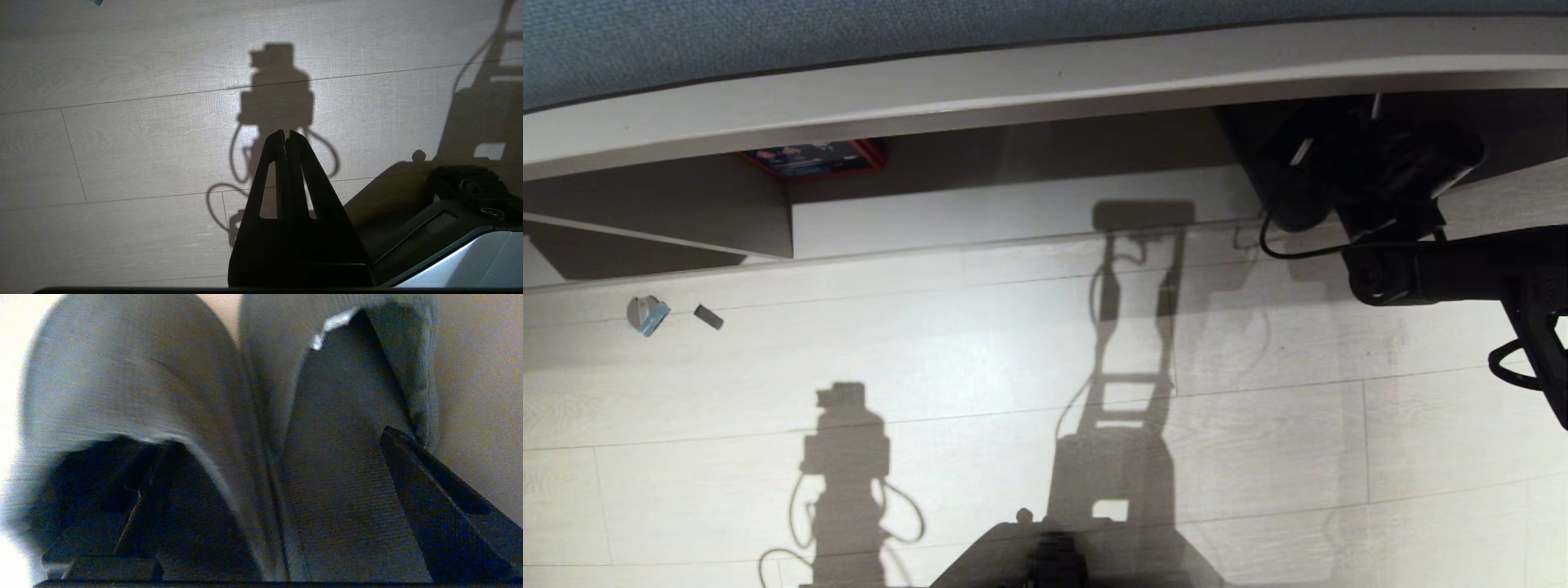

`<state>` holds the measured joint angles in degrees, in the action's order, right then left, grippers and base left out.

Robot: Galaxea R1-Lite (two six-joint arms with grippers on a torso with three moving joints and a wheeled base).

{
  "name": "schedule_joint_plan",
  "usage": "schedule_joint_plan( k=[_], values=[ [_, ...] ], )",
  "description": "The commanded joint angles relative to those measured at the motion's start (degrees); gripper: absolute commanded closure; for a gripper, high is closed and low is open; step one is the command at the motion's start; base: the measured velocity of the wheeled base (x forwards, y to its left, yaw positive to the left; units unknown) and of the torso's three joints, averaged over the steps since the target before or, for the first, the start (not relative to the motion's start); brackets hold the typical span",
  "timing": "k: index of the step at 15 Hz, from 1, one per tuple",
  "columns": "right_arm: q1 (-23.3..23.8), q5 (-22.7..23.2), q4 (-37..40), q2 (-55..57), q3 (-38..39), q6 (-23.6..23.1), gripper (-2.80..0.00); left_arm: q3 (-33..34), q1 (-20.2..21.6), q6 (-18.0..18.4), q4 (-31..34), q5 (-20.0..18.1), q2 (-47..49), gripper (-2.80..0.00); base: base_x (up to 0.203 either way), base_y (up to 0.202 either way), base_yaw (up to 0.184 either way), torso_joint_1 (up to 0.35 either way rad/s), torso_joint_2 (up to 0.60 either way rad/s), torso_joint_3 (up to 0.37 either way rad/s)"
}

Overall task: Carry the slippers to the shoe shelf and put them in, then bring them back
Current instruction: Pick up the slippers in the shoe cabinet

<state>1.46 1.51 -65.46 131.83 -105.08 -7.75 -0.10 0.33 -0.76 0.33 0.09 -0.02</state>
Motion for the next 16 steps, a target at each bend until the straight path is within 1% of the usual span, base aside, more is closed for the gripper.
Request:
schedule_joint_plan(
  k=[1, 3, 10, 11, 13, 16],
  values=[
    [0.5, 0.2, -0.4, 6.2, -6.4, 0.9, -2.80, 0.0, 0.1, 0.0, 0.0, 0.0, 0.0, 0.00, 0.000, 0.000, 0.000, 0.000, 0.00, 0.000],
    [0.8, 1.4, -0.5, 7.5, -7.5, 3.7, -2.80, 0.0, 0.0, 0.0, 0.0, 0.0, 0.1, 0.00, 0.000, 0.000, 0.000, 0.000, 0.00, 0.000],
    [0.9, 3.4, -0.1, 8.5, -7.7, 4.9, -2.80, 0.0, 0.0, 0.0, 0.0, 0.0, 0.0, 0.00, 0.000, 0.000, 0.000, 0.000, 0.00, 0.000],
    [0.9, 3.3, 0.5, 8.1, -6.9, 4.7, 0.00, 0.0, 0.0, 0.0, 0.0, 0.0, 0.0, 0.00, 0.000, 0.000, 0.000, 0.000, 0.00, 0.000],
    [1.0, 3.3, 1.8, 5.8, -2.4, 3.7, 0.00, 0.0, 0.0, 0.0, -0.1, 0.0, 0.0, 0.00, 0.000, 0.000, 0.000, 0.000, 0.00, 0.000],
    [1.1, 3.7, 4.0, -0.3, 8.2, 1.8, 0.00, 0.0, 0.1, 0.0, -0.2, 0.0, 0.0, 0.00, 0.000, 0.000, 0.000, 0.000, 0.00, 0.000]
  ],
)
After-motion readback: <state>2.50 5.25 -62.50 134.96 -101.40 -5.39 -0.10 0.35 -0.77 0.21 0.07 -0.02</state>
